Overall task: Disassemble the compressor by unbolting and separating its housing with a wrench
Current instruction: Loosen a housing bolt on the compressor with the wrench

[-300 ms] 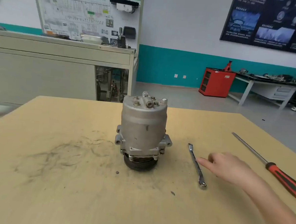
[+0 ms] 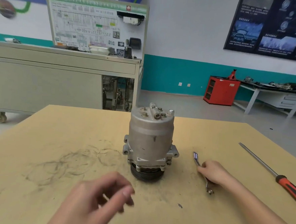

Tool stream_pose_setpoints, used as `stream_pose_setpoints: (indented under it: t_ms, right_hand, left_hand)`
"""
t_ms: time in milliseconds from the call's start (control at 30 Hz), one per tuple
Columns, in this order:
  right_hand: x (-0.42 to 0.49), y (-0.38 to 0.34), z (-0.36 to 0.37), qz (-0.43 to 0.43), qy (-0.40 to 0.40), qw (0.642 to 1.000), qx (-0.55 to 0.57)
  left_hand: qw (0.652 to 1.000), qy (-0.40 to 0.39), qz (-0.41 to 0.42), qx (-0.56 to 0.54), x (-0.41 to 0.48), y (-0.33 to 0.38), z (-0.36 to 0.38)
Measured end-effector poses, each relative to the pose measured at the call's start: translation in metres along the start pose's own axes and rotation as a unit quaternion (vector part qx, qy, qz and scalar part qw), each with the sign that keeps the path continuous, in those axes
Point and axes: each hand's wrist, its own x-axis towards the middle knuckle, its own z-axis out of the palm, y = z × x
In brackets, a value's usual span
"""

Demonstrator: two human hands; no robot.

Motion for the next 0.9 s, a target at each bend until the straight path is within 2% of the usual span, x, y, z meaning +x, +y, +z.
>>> stream_pose_setpoints:
  t_ms: [33,100,133,200,267,367,433,600,733,900]
  right_hand:
    - [-0.002,-0.002,-0.006,0.0,-0.005,0.991,0.133]
    - [-0.011,-0.012,-0.019,-0.003,-0.018,0.918,0.397]
    - [-0.015,-0.02,-0.025,-0.014,-0.021,0.876,0.481]
    - [-0.019,-0.043,-0.032,-0.04,-0.032,0.835,0.548]
    - [-0.021,-0.072,-0.038,-0.054,-0.016,0.825,0.562]
    - [-0.024,-0.11,-0.048,-0.047,0.005,0.812,0.581]
    - [-0.026,-0.129,-0.052,-0.051,0.019,0.806,0.589]
    - [-0.04,-0.141,-0.046,-0.086,0.127,0.826,0.542]
    - [-0.074,-0.134,-0.04,-0.161,0.218,0.86,0.433]
    - [-0.136,-0.108,-0.027,-0.245,0.301,0.848,0.361]
  left_hand:
    - [0.999,0.036,0.008,-0.005,0.011,0.001,-0.006]
    - [0.991,0.135,0.014,0.002,0.044,-0.005,-0.011]
    - [0.985,0.171,0.007,-0.011,0.065,-0.008,-0.013]
    - [0.981,0.191,-0.03,-0.004,0.115,-0.014,-0.016]
    - [0.981,0.153,-0.11,-0.039,0.165,-0.014,-0.017]
    - [0.968,0.039,-0.236,-0.073,0.206,-0.019,-0.012]
    - [0.963,-0.008,-0.254,-0.095,0.21,-0.024,-0.007]
    - [0.977,0.043,-0.176,-0.113,0.183,-0.024,0.0]
    - [0.968,0.096,-0.106,-0.207,0.143,-0.019,0.011]
    - [0.971,0.119,-0.011,-0.206,0.095,-0.007,0.024]
